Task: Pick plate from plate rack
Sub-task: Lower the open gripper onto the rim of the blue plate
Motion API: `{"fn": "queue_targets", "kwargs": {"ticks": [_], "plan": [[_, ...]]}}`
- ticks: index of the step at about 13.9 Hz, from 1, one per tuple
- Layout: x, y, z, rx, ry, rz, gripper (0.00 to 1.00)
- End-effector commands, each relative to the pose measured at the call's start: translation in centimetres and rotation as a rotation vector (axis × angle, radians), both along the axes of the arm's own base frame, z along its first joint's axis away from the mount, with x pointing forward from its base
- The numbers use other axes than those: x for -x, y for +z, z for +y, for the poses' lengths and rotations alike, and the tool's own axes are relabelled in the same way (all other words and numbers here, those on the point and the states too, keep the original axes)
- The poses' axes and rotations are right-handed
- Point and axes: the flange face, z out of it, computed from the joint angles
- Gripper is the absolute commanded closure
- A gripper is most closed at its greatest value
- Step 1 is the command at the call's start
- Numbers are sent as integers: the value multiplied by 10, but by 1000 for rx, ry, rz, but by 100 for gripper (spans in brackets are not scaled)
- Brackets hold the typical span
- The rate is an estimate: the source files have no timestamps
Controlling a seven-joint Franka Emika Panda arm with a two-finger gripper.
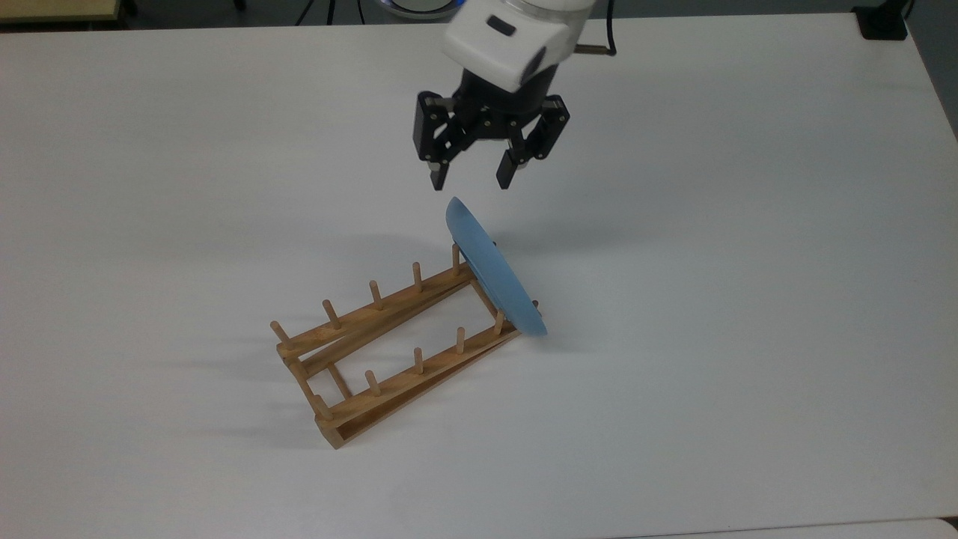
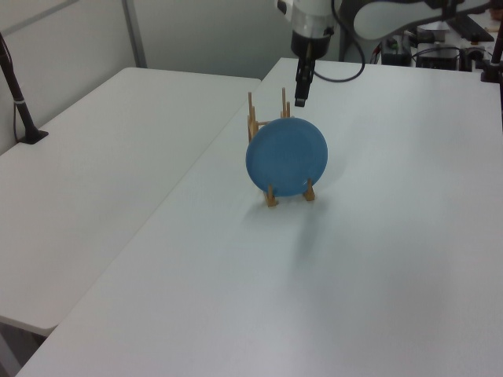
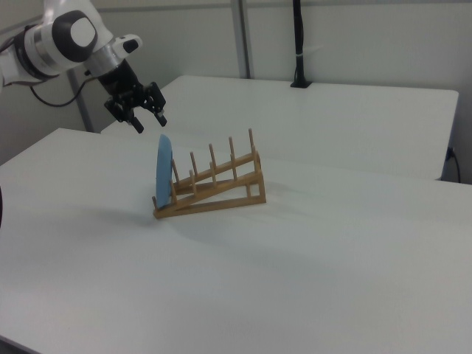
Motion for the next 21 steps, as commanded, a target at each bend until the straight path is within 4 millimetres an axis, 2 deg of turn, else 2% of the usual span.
{"fn": "queue_targets", "kwargs": {"ticks": [1, 5, 9, 11, 13, 15, 18, 21], "plan": [[-16, -24, 19, 73, -12, -73, 27], [-26, -51, 22, 125, -5, -81, 33], [-25, -53, 25, 124, 0, -78, 34], [-25, -63, 27, 132, 8, -62, 46], [-28, -64, 28, 125, 17, -74, 71], [-29, -62, 28, 151, 56, -86, 85], [-28, -67, 26, 173, 85, -70, 100], [-27, -63, 28, 176, 104, -68, 100]]}}
